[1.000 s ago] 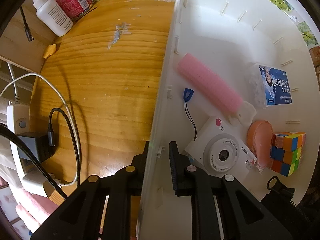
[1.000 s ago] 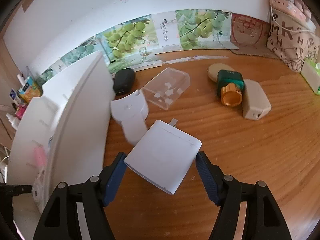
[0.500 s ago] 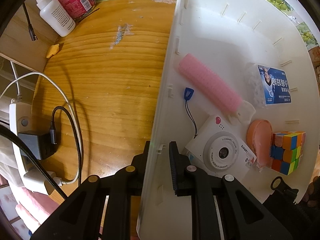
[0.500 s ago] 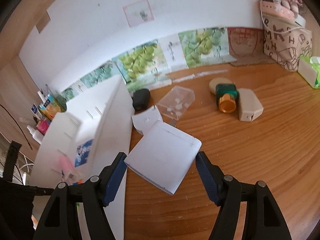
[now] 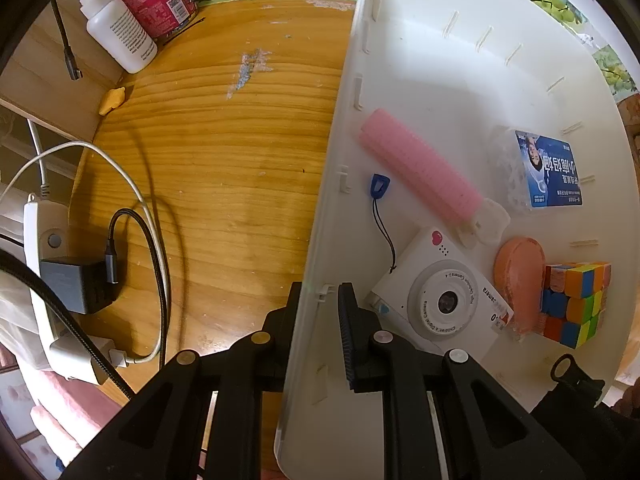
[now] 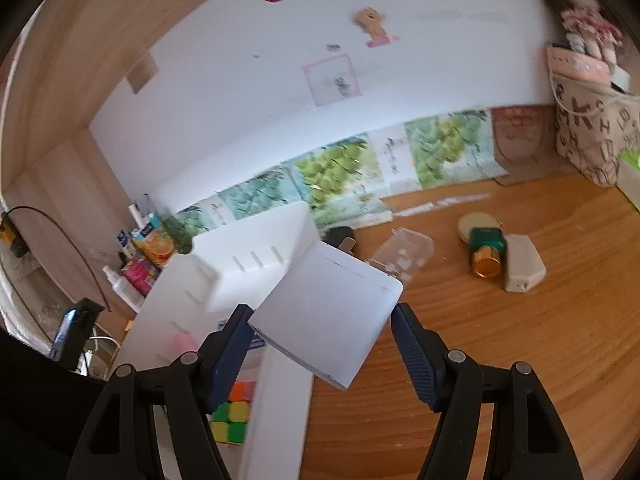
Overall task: Organize rigid objects
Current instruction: 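Carry the white square box into the tray and open the right gripper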
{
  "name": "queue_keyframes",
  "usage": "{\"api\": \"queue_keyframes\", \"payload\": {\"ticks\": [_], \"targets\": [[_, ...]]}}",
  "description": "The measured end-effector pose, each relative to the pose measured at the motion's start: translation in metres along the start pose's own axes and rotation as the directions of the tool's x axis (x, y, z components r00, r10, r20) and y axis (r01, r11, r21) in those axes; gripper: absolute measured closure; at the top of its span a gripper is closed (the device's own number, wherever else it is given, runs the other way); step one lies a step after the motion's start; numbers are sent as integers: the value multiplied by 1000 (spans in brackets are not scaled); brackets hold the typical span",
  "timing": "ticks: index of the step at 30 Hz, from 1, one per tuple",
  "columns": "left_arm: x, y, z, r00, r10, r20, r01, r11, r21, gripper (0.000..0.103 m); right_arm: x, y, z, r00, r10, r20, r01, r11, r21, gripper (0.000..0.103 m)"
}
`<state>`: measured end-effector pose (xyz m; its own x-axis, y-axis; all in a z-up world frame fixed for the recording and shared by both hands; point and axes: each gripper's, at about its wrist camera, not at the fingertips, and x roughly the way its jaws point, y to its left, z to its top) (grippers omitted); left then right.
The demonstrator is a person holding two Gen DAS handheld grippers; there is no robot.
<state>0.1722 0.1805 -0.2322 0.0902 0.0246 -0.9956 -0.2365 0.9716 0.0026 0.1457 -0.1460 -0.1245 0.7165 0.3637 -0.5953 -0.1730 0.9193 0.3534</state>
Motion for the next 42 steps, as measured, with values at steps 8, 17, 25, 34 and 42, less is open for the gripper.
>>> {"api": "queue_keyframes", "payload": {"ticks": [8, 17, 25, 34, 42], "targets": [[1, -3, 0, 1000, -1, 4, 1, 1000, 0, 86, 5, 36, -1, 996, 75, -46, -81, 989, -127, 32], [0, 1, -2, 1000, -16, 14, 16, 1000, 0, 86, 24, 80, -11, 980, 128, -150, -166, 946, -278, 32], [-2, 2, -2, 1000, -19, 14, 19, 1000, 8, 86, 40, 102, -23, 964, 122, -237, -199, 921, -334, 32], [-6, -6, 1, 1000, -6, 12, 6, 999, 43, 86, 49, 108, -32, 956, 69, -284, -169, 924, -344, 31], [-7, -10, 1, 1000, -10, 19, 9, 999, 48, 86, 38, 103, -23, 979, 42, -199, -112, 928, -356, 25]]}}
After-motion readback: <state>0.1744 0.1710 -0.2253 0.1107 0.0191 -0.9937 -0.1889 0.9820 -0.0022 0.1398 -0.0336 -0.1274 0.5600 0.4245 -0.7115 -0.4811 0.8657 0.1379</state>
